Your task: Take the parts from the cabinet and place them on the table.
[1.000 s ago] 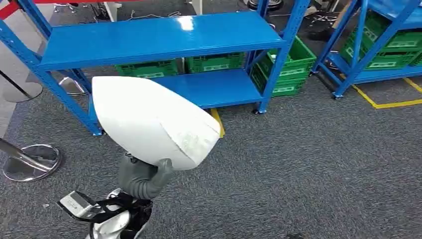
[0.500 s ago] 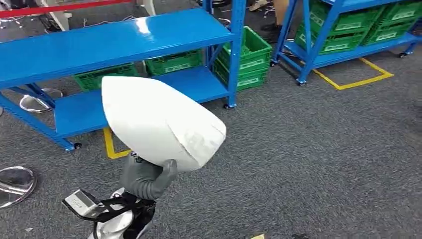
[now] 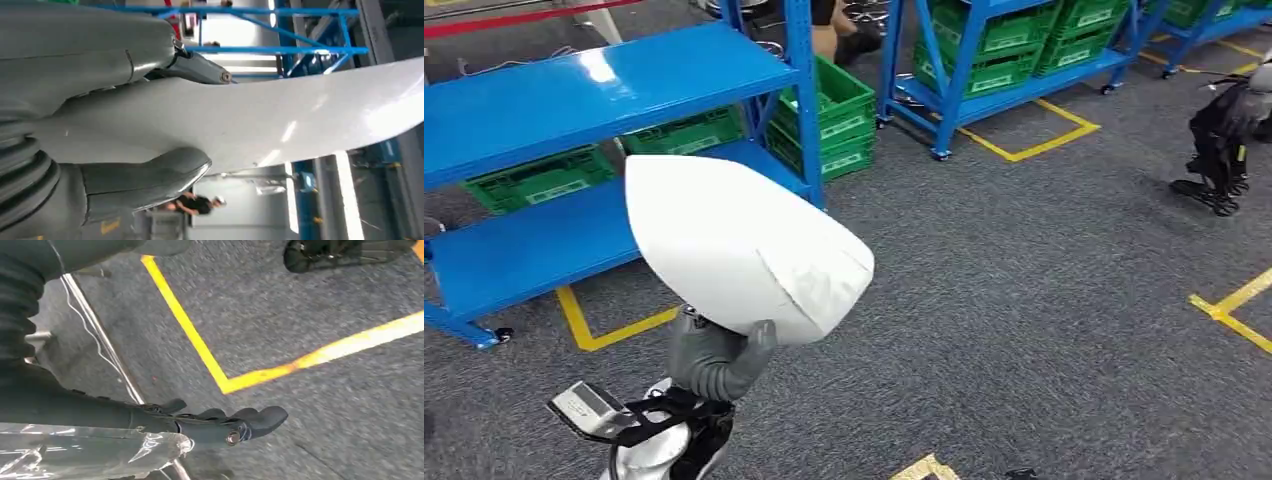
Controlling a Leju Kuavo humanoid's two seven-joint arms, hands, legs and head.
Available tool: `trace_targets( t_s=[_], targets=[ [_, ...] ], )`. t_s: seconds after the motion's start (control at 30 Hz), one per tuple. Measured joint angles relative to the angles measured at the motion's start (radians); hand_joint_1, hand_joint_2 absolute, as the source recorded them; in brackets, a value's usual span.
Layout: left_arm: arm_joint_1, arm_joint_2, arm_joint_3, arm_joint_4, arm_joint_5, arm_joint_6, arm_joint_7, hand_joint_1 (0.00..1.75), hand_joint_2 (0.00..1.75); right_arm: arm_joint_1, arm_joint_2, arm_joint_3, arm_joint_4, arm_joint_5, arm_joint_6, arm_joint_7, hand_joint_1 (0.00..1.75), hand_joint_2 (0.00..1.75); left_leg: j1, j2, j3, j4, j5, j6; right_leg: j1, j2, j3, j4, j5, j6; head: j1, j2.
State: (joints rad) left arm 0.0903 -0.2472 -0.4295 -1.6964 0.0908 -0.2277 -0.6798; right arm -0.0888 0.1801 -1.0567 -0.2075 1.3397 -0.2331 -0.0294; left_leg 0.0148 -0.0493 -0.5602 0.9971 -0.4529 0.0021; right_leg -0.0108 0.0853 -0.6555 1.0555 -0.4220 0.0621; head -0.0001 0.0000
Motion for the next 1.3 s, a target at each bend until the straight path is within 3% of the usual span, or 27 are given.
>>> trace_targets(
  t_s=[0.03,0.07,0.1,0.13,0.17,0.23,0.27,0.3,0.47,0.53,0.6,0.63,0.67,0.7,0.73,0.77,0.8,0.83,0.97,1.0,1.03,1.1,1.13,1.17,1.2,1.27,1.3],
  targets=[
    [0.0,0.0,0.0,0.0,0.001,0.0,0.0,1.75,1.75,-0.003,0.0,0.0,0.0,0.0,0.0,0.0,0.0,1.75,-0.004,0.016,0.0,0.0,0.0,0.006,0.0,-0.044,-0.031,0.064,-0.039,0.004,0.005,0.0],
    [0.0,0.0,0.001,0.0,0.002,0.0,0.0,1.75,1.75,-0.008,0.0,-0.001,0.0,0.0,0.0,0.0,0.0,1.75,-0.008,0.033,0.0,0.0,-0.001,0.007,-0.001,-0.067,-0.071,0.15,-0.081,0.006,0.004,0.0],
    [0.0,0.0,0.002,0.0,0.002,0.0,0.0,1.75,1.75,-0.01,0.0,-0.001,0.0,0.0,0.0,0.0,0.0,1.75,-0.01,0.051,0.0,0.0,-0.002,0.009,-0.002,-0.078,-0.109,0.233,-0.115,0.007,0.003,0.0],
    [0.001,0.001,0.002,0.001,0.002,0.0,0.0,1.75,1.75,-0.01,0.0,-0.001,0.0,0.0,0.0,0.0,0.0,1.75,-0.011,0.067,0.001,0.0,-0.003,0.01,-0.002,-0.081,-0.128,0.279,-0.126,0.007,0.005,0.0],
    [0.0,0.001,0.002,0.002,0.002,0.0,0.0,1.75,1.75,-0.009,0.0,-0.001,0.0,0.0,0.0,0.0,0.0,1.75,-0.012,0.08,0.001,0.0,-0.004,0.01,-0.002,-0.082,-0.123,0.275,-0.115,0.007,0.004,0.0],
    [0.0,0.001,0.002,0.003,0.002,0.0,0.0,1.75,1.75,-0.005,0.0,-0.002,0.0,-0.001,0.0,0.0,0.0,1.75,-0.013,0.104,0.005,0.001,-0.007,0.008,-0.001,-0.09,-0.045,0.141,-0.046,0.003,0.004,0.0],
    [0.0,0.0,0.002,0.003,0.002,0.0,0.0,1.75,1.75,-0.006,0.0,-0.002,0.0,-0.001,0.0,0.0,0.0,1.75,-0.013,0.116,0.01,0.001,-0.011,0.004,0.0,-0.112,0.02,0.031,-0.006,0.0,0.005,0.0],
    [0.0,0.0,0.002,0.003,0.002,0.0,0.0,1.75,1.75,-0.009,0.0,-0.002,0.0,-0.001,0.0,0.0,0.0,1.75,-0.015,0.126,0.014,0.001,-0.014,-0.001,0.009,-0.152,0.047,-0.025,-0.015,-0.006,0.003,0.0],
    [-0.002,0.001,0.0,0.004,0.002,0.0,0.0,1.75,1.75,-0.011,0.0,-0.002,0.0,-0.001,0.0,0.0,0.0,1.75,-0.02,0.163,0.019,-0.004,-0.018,-0.029,0.009,-0.104,0.042,-0.029,0.001,-0.036,0.001,0.0],
    [-0.003,0.002,0.0,0.004,0.002,-0.001,0.0,1.75,1.75,-0.009,0.001,-0.002,0.0,-0.002,0.0,0.001,0.0,1.75,-0.015,0.086,-0.008,0.06,-0.07,-0.038,0.001,-0.084,0.042,-0.032,0.005,-0.042,-0.003,0.0],
    [-0.002,0.003,0.0,0.005,0.002,-0.002,0.0,1.75,1.75,-0.012,0.001,-0.003,0.0,-0.001,0.0,0.001,0.0,1.75,-0.014,0.062,-0.086,0.221,-0.146,-0.041,0.0,-0.061,0.039,-0.032,0.007,-0.047,-0.007,0.0],
    [-0.002,0.003,0.001,0.006,0.003,-0.002,0.0,1.75,1.75,-0.012,0.001,-0.003,0.0,-0.001,0.0,0.001,0.0,1.75,-0.015,0.058,-0.122,0.289,-0.164,-0.041,0.0,-0.047,0.038,-0.032,0.008,-0.047,-0.006,0.0],
    [-0.002,0.003,0.001,0.01,0.003,-0.002,0.0,1.75,1.75,-0.011,0.001,-0.003,0.0,-0.001,0.0,0.002,0.0,1.75,-0.014,0.058,-0.136,0.309,-0.156,-0.041,0.0,-0.033,0.038,-0.032,0.008,-0.047,-0.006,0.0],
    [-0.002,0.003,0.002,0.011,0.003,-0.002,0.0,1.75,1.75,-0.01,0.001,-0.003,0.0,-0.002,0.0,0.002,0.0,1.75,-0.014,0.057,-0.128,0.284,-0.124,-0.04,-0.001,-0.018,0.038,-0.032,0.009,-0.046,-0.006,0.0],
    [-0.002,0.003,0.002,0.012,0.003,-0.002,0.0,1.75,1.75,-0.009,0.001,-0.003,0.0,-0.001,0.0,0.002,0.0,1.75,-0.012,0.054,-0.102,0.225,-0.081,-0.039,-0.003,-0.004,0.038,-0.032,0.011,-0.043,-0.006,0.0],
    [-0.002,0.003,0.001,0.012,0.003,-0.002,0.0,1.75,1.75,-0.01,0.001,-0.003,0.0,-0.002,0.0,0.002,0.0,1.75,-0.009,0.034,-0.059,0.135,-0.031,-0.039,-0.005,0.013,0.038,-0.032,0.013,-0.039,-0.006,0.0],
    [-0.002,0.003,0.002,0.012,0.003,-0.002,0.0,1.75,1.75,-0.011,0.001,-0.003,0.0,-0.001,0.001,0.002,0.0,1.75,-0.001,-0.016,-0.022,0.062,-0.003,-0.041,-0.007,0.025,0.036,-0.032,0.015,-0.034,-0.008,0.0],
    [-0.002,0.003,0.001,0.012,0.002,-0.002,0.0,1.75,1.75,-0.014,0.0,-0.003,0.0,-0.001,0.001,0.002,0.0,1.75,0.006,-0.064,-0.001,0.007,-0.004,-0.041,0.0,0.041,0.027,-0.019,0.013,-0.026,-0.012,0.0],
    [-0.004,0.0,0.001,0.014,0.003,-0.001,0.0,1.75,1.75,-0.003,0.0,-0.003,0.0,-0.002,0.001,0.002,0.0,1.75,0.004,-0.016,-0.004,0.007,-0.005,-0.012,-0.012,0.077,0.008,-0.033,0.027,-0.001,-0.014,0.0],
    [-0.005,-0.001,-0.001,0.014,0.003,-0.002,0.0,1.75,1.75,0.0,0.0,-0.003,0.0,-0.002,0.001,0.002,0.0,1.75,0.003,-0.002,-0.003,0.006,-0.003,-0.004,-0.005,0.009,0.004,-0.017,0.018,-0.001,-0.009,0.0],
    [-0.005,-0.001,-0.001,0.014,0.003,-0.002,0.0,1.75,1.75,-0.001,0.0,-0.003,0.0,-0.002,0.002,0.002,0.0,1.75,0.0,0.01,-0.002,0.006,-0.004,0.004,-0.002,-0.045,-0.018,0.025,-0.012,0.001,0.001,0.0],
    [-0.004,-0.001,0.0,0.014,0.003,-0.002,0.0,1.75,1.75,-0.008,0.001,-0.003,0.0,-0.002,0.002,0.002,0.0,1.75,-0.006,0.043,-0.002,0.006,-0.005,0.007,-0.003,-0.078,-0.092,0.186,-0.095,0.006,0.001,0.0],
    [-0.004,0.0,0.0,0.014,0.003,-0.002,0.0,1.75,1.75,-0.009,0.001,-0.003,0.0,-0.001,0.002,0.002,0.0,1.75,-0.008,0.06,-0.003,0.006,-0.007,0.009,-0.003,-0.079,-0.123,0.257,-0.123,0.007,0.002,0.0],
    [-0.004,0.0,0.0,0.015,0.003,-0.002,0.0,1.75,1.75,-0.008,0.001,-0.003,0.0,-0.001,0.002,0.002,0.0,1.75,-0.009,0.076,-0.002,0.007,-0.007,0.01,-0.003,-0.079,-0.134,0.286,-0.126,0.008,0.001,0.0],
    [-0.004,0.0,0.0,0.016,0.003,-0.002,0.0,1.75,1.75,-0.006,0.001,-0.004,0.0,-0.002,0.002,0.002,0.0,1.75,-0.01,0.088,-0.001,0.007,-0.009,0.009,-0.002,-0.08,-0.118,0.263,-0.107,0.007,0.002,0.0],
    [-0.004,0.0,0.0,0.016,0.002,-0.002,0.0,1.75,1.75,-0.005,0.001,-0.004,0.0,-0.002,0.002,0.002,0.0,1.75,-0.01,0.111,0.004,0.007,-0.013,0.004,-0.002,-0.095,-0.033,0.114,-0.037,0.002,0.001,0.0],
    [-0.004,-0.001,0.0,0.016,0.002,-0.002,0.0,1.75,1.75,-0.007,0.001,-0.005,0.0,-0.001,0.002,0.002,0.0,1.75,-0.01,0.123,0.009,0.007,-0.018,0.0,0.0,-0.129,0.025,0.019,-0.004,-0.001,0.002,0.0]
  ],
)
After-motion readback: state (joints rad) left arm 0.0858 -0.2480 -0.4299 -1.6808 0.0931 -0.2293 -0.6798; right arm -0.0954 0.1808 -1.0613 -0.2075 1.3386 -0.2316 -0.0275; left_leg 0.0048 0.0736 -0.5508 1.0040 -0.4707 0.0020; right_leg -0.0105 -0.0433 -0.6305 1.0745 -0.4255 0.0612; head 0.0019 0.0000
